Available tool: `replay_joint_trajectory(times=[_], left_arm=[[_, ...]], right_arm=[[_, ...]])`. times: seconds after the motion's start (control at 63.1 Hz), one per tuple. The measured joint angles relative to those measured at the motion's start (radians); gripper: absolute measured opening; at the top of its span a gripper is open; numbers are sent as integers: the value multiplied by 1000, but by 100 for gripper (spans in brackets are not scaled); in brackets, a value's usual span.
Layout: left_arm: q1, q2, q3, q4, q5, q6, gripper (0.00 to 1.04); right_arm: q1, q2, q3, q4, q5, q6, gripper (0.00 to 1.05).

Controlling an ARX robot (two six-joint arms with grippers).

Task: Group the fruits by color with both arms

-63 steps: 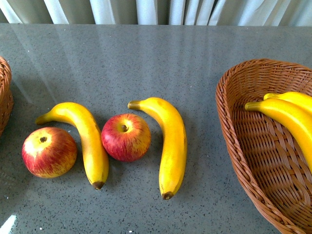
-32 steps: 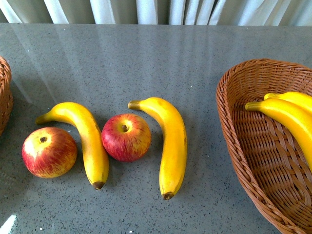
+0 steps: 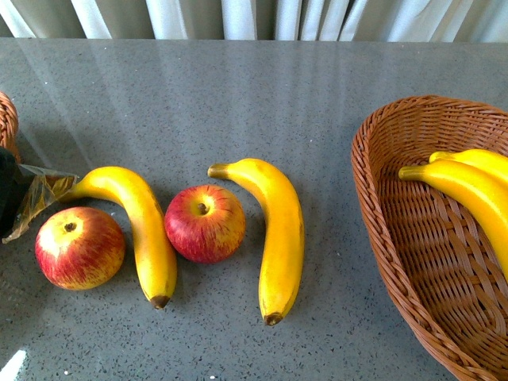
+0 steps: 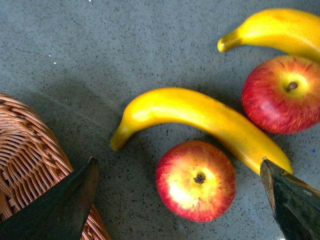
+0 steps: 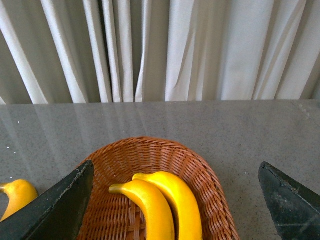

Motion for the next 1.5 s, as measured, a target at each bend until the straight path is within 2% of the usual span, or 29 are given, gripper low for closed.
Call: replay_joint_trajectory(times=[0.222,0.554,1.505], left_arm=[[24,106,43,-40,32,173,96],[23,184,55,-65,65,292,96],[6,328,74,-29,54,361,96]], right_arm=[[0,0,0,0,0,0,96],[0,0,0,0,0,0,96],[0,0,0,0,0,0,96]])
